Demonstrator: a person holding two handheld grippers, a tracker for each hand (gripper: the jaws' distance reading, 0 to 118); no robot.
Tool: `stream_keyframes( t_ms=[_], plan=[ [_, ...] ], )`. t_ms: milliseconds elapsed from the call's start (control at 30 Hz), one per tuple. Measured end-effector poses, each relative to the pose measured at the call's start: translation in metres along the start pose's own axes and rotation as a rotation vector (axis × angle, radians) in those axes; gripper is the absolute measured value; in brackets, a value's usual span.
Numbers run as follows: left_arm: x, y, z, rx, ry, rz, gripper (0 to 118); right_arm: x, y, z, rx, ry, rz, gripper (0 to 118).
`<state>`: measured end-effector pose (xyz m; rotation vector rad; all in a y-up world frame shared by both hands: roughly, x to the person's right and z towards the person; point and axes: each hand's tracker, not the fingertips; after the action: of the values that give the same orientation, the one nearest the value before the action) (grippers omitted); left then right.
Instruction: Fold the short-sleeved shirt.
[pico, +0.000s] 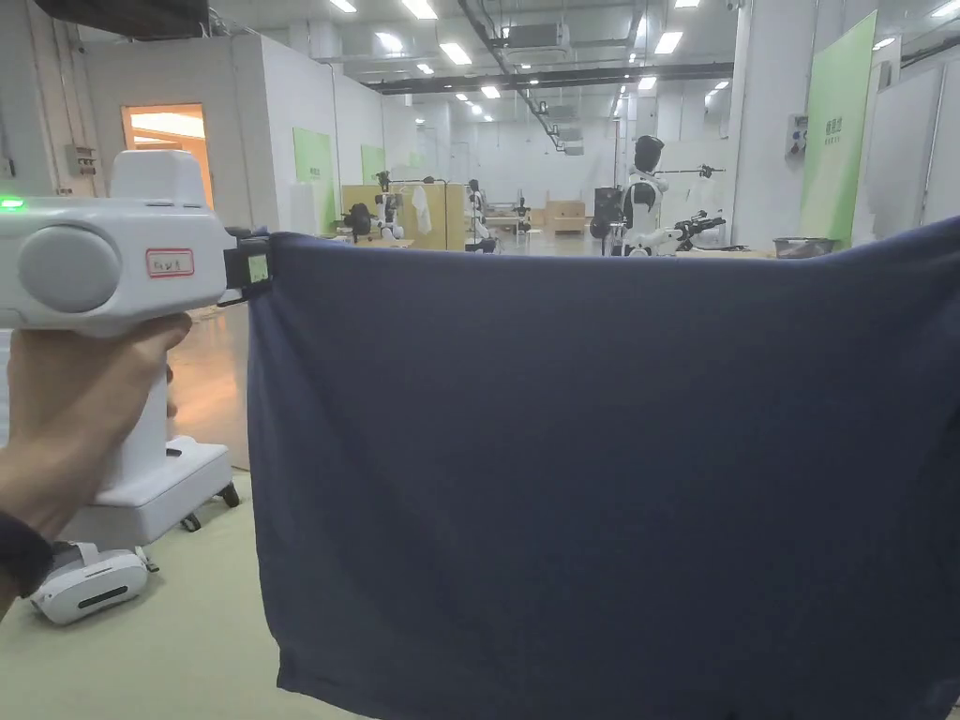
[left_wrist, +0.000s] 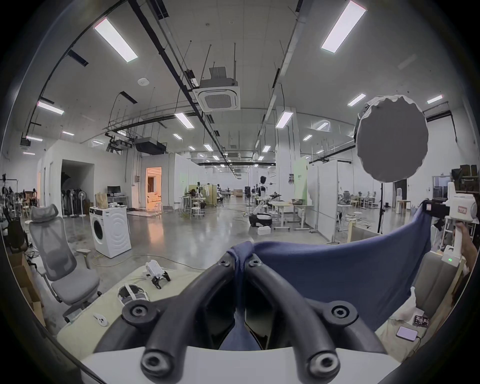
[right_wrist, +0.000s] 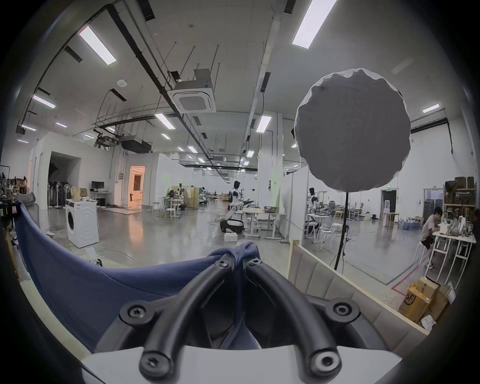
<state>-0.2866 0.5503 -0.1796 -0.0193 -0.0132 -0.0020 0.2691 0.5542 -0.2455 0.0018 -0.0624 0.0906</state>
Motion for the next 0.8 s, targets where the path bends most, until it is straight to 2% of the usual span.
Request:
stream_keyframes(
  t_ms=[67,100,200,233,467,500,533,633,800],
  plan=[
    [-0.001,0.000,-0.016,-0.004,0.012,-0.003,0,-0.003,0.004,-0.012,0.000,-0.010,0.003,1],
    [0.000,0.001,-0.025,-0.012,0.019,-0.003,0,0.003,-0.003,0.007,-0.008,-0.013,0.009,1],
    [-0.003,0.002,-0.054,-0.023,0.027,0.032,0,0.003,-0.003,0.007,-0.007,-0.029,0.023,1],
    [-0.003,0.003,-0.063,-0.025,0.028,0.046,0,-0.009,0.008,-0.019,-0.018,-0.111,0.022,1],
    [0.001,0.003,-0.127,-0.033,0.065,0.023,0,-0.007,0.008,-0.022,-0.022,-0.152,-0.008,1],
    [0.002,0.003,-0.135,-0.033,0.069,0.022,0,-0.030,0.019,-0.090,0.012,-0.143,0.011,1],
    [0.003,0.003,-0.142,-0.033,0.075,0.017,0,-0.035,0.019,-0.105,0.003,-0.149,0.018,1],
    [0.004,0.001,-0.161,-0.037,0.091,-0.001,0,-0.039,0.014,-0.125,-0.034,-0.171,0.024,1],
    [0.002,-0.002,-0.188,-0.037,0.104,0.015,0,-0.048,0.019,-0.146,-0.005,-0.159,0.048,1]
  ],
)
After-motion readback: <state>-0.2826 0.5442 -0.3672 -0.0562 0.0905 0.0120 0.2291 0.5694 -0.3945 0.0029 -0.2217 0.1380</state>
